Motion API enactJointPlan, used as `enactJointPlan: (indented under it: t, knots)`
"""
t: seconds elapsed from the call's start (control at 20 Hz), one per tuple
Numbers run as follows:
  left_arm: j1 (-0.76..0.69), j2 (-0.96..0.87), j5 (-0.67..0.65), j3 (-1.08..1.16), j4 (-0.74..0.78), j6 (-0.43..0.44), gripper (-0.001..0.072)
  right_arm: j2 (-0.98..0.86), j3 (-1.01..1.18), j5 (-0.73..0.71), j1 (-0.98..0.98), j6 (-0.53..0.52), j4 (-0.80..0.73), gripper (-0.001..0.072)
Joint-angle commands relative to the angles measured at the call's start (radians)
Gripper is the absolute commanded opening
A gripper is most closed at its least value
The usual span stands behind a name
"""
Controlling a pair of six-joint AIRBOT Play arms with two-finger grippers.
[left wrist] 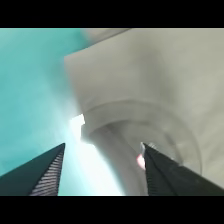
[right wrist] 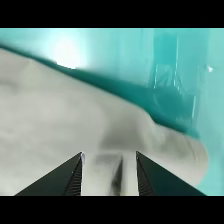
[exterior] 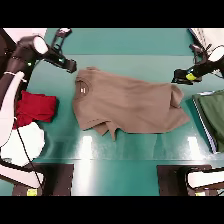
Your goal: Fold the shirts.
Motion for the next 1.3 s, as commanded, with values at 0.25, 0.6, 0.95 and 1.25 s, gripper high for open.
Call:
enactJointPlan:
  t: [0.25,0.6,0.95,1.25]
  knots:
    - [0.256,0.261,-0.180,-0.392,-0.355,-0.023,0.0549,0.260,-0.167,0.159,-0.115,-0.148,0.232,0.0383]
    - [0.253,0.530,0.038,-1.109,-0.686,0.079,0.0548,0.410,-0.344,0.105,-0.161,-0.173,0.312,0.0382]
    - [0.140,0.529,0.121,-1.230,-0.765,0.163,0.0548,0.431,-0.343,0.106,-0.161,-0.172,0.315,0.0383]
    - [0.019,0.529,0.258,-1.226,-0.760,0.076,0.0221,0.431,-0.343,0.121,-0.164,-0.172,0.313,0.0382]
